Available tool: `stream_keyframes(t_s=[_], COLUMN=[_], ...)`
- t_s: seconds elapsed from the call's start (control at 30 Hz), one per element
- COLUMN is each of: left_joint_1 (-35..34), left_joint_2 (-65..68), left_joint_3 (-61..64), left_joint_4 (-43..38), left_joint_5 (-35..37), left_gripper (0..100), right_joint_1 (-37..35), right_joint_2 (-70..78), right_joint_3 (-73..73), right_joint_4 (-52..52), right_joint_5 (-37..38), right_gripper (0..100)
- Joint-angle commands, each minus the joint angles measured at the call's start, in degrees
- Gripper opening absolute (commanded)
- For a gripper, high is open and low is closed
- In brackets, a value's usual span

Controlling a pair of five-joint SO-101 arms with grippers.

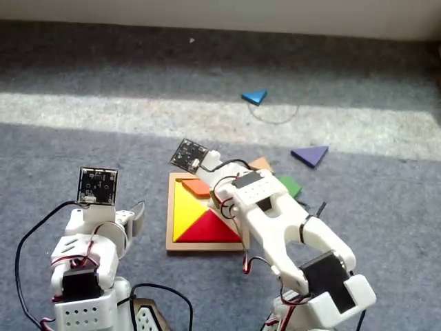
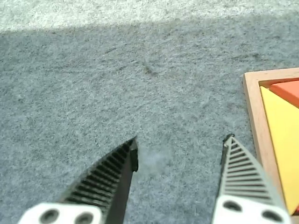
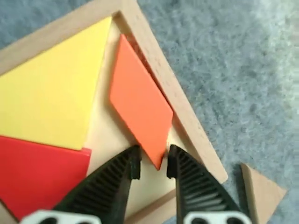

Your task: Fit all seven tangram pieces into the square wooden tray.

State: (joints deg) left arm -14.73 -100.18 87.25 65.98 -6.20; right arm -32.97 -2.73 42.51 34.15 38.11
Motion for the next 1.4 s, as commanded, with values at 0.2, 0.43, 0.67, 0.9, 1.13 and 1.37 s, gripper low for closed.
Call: stream_keyframes(t_s=[0.2,0.43,0.67,0.9,1.13,1.37], left_joint_1=[-0.66,-0.66,-0.66,-0.66,-0.66,-0.66], left_joint_2=[-0.66,-0.66,-0.66,-0.66,-0.66,-0.66], left_joint_3=[-0.75,-0.75,-0.75,-0.75,-0.75,-0.66], left_joint_4=[-0.18,-0.18,-0.18,-0.18,-0.18,-0.18], left_joint_5=[0.18,0.18,0.18,0.18,0.18,0.18], left_gripper=[29,29,29,29,29,29], right_joint_1=[-3.82,-5.85,-5.93,-4.7,-4.79,-4.53], right_joint_2=[0.04,-0.04,-0.04,0.04,0.04,-3.74], right_joint_3=[-2.51,-3.38,-5.05,-7.08,-6.64,-9.01], right_joint_4=[-0.4,-0.66,-1.54,-1.54,-1.19,7.52], right_joint_5=[-5.8,-7.03,-7.12,-7.12,-7.12,-7.12], right_gripper=[10.5,10.5,10.6,10.8,11.3,23.1])
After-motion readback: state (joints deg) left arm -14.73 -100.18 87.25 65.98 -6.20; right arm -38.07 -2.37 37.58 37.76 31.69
